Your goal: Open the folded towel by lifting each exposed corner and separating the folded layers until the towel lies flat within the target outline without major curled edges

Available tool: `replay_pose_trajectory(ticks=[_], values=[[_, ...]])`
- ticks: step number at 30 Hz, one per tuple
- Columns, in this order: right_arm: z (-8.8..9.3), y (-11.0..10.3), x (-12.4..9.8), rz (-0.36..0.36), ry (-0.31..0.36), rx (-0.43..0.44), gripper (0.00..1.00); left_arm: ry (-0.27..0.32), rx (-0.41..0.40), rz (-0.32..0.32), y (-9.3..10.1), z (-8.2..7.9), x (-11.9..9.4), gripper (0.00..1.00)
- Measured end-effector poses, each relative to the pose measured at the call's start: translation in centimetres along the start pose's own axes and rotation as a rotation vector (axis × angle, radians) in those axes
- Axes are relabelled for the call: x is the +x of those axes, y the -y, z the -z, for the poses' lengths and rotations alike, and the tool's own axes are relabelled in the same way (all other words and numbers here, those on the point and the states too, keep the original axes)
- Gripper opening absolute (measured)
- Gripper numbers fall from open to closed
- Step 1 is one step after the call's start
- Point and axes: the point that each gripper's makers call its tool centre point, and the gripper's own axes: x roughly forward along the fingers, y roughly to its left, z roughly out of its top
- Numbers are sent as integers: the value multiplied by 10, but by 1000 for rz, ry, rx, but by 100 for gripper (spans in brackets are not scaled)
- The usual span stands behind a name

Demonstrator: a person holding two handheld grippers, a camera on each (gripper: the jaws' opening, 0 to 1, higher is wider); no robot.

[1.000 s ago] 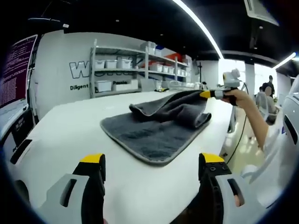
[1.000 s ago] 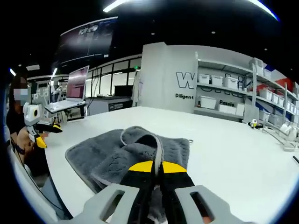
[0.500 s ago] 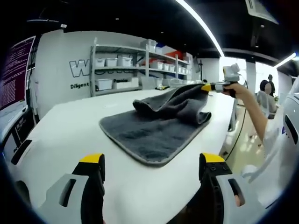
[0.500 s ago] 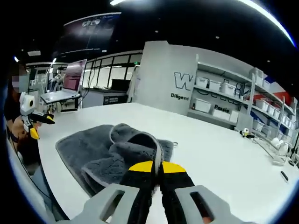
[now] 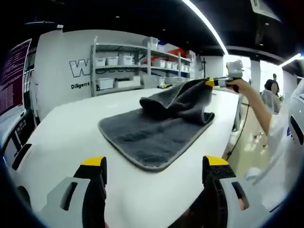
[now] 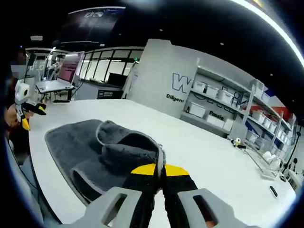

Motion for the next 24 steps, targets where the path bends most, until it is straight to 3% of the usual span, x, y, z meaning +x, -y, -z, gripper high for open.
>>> replay_pose_trajectory(ticks=[12,24], values=[[12,36,-3,68,-30,-25,0,12,0,7,5,-4,4,80],[34,82,-7,160,-73,-4,0,62,-10,-1,4,-12,3,80]])
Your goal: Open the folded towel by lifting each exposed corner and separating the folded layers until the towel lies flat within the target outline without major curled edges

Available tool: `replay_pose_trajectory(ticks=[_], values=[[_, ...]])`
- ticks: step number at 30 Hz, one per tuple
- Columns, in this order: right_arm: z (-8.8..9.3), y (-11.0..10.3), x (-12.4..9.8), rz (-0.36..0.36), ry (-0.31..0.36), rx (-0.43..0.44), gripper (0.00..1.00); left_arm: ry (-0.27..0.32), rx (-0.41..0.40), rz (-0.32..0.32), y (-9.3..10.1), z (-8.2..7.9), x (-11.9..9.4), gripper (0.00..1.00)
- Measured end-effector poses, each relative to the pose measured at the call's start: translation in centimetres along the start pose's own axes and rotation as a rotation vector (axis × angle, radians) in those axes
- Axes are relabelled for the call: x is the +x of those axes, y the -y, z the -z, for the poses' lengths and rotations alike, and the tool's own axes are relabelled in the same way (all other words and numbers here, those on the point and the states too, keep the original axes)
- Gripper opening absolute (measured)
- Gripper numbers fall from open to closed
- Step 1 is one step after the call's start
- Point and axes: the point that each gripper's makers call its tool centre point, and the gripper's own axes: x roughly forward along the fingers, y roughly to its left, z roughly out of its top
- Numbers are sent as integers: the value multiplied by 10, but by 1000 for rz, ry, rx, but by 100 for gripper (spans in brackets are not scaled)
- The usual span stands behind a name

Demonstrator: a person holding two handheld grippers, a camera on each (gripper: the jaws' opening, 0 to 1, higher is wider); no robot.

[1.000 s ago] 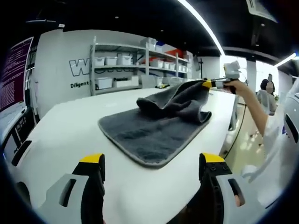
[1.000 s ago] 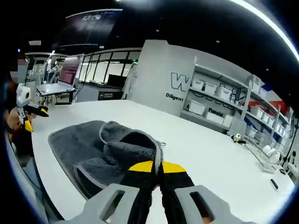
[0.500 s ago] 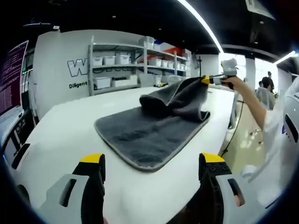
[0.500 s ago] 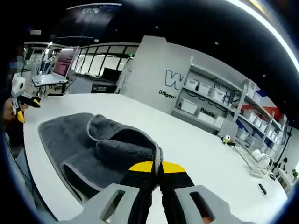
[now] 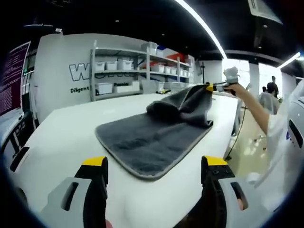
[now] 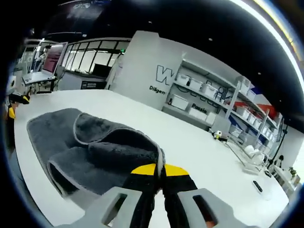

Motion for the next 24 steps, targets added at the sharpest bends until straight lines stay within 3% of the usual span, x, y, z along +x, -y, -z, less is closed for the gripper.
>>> replay_pose_trajectory(ticks=[24], values=[[41,80,-4,181,-116,-10,0,12,-13,6,6,-1,0,83]])
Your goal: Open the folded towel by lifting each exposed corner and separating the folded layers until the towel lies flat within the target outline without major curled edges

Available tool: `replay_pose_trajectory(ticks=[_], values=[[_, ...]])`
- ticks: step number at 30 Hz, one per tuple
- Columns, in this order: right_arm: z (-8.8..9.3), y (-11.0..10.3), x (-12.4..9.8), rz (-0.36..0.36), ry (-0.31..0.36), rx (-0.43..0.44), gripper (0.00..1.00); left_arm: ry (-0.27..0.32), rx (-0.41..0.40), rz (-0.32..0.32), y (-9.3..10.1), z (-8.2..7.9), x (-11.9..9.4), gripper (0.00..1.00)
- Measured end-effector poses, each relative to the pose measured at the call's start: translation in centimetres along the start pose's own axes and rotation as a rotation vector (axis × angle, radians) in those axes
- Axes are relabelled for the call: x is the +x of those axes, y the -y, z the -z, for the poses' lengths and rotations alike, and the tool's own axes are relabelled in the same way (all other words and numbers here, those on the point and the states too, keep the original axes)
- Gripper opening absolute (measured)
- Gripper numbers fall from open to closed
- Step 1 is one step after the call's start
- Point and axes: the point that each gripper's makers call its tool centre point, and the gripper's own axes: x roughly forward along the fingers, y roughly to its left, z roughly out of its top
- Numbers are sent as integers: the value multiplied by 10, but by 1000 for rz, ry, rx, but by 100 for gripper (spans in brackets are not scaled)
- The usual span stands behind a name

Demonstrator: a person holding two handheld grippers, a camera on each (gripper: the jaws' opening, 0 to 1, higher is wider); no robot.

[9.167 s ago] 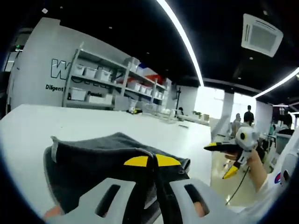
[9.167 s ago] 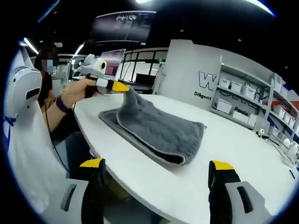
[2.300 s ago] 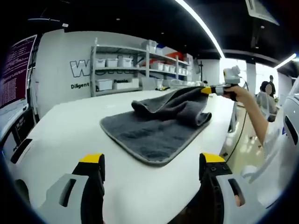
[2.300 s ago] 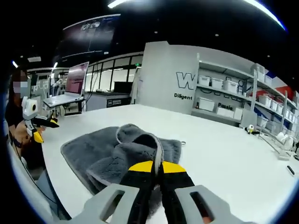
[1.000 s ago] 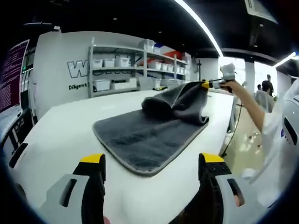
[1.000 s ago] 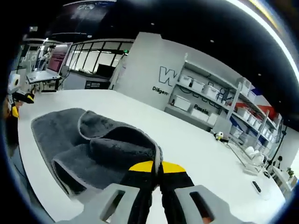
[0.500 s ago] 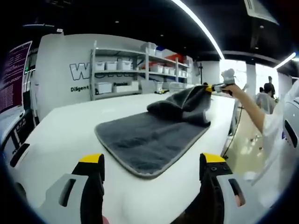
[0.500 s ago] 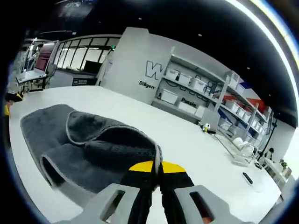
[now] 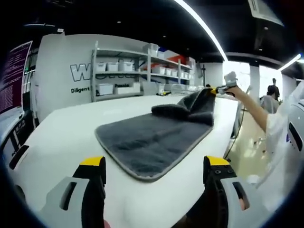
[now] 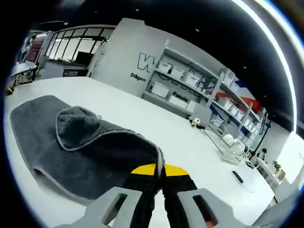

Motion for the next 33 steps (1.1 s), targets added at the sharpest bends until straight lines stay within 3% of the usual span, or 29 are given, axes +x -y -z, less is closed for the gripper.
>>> replay_pose_trajectory(ticks=[12,18,33], values=[[41,24,9,76,-82,53,0,1,1,-8,-2,0,-2,82],[75,35,13,105,-148,79,0,0,0,-6,-2,0,-1,82],[132,58,25,140,-227,130,0,-12,3,-3,-1,1,3,82]])
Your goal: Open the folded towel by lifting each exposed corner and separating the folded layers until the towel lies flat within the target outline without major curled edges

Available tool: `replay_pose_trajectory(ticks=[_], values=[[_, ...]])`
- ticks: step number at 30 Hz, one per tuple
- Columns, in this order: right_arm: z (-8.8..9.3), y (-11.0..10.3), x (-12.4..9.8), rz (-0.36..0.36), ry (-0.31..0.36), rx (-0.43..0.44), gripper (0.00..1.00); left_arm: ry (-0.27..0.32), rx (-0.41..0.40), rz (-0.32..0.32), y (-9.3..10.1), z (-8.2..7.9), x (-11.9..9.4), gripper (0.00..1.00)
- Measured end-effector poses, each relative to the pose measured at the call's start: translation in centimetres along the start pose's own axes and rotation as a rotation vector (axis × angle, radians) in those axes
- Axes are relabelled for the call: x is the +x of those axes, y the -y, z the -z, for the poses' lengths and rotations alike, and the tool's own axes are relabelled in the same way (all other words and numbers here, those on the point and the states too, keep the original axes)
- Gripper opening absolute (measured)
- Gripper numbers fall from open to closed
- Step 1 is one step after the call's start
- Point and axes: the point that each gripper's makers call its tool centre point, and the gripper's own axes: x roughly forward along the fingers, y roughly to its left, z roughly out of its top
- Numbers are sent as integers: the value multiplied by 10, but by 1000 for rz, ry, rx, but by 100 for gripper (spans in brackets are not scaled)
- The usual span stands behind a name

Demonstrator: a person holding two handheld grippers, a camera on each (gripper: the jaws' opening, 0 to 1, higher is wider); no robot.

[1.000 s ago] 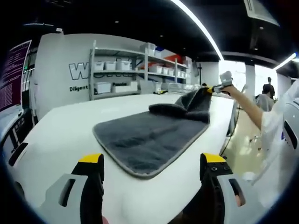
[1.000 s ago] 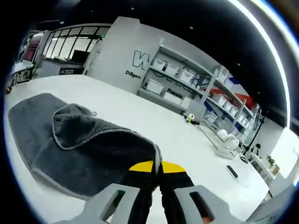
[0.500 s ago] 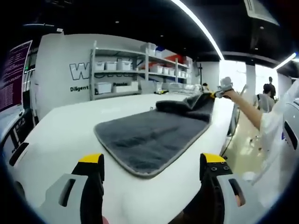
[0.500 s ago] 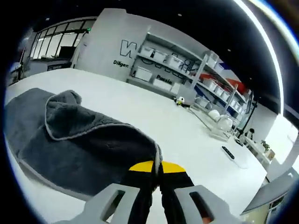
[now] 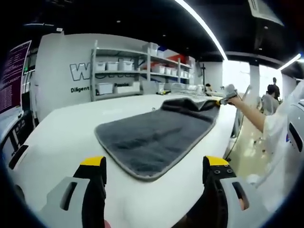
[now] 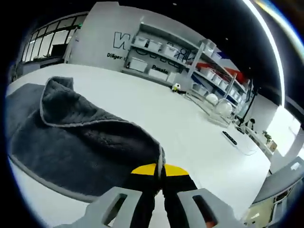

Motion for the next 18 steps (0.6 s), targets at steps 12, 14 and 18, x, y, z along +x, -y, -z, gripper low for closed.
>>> replay_pose_trajectory(ticks=[12,14,18], values=[[44,9,9,21,-87,53,0,-9,5,-12,-1,-1,-1,82],[44,11,9,27,-80,75,0,-9,5,-14,-1,-1,-2,82],[45,10,9,36,-92,53,0,-11,5,-20,-2,0,-2,82]])
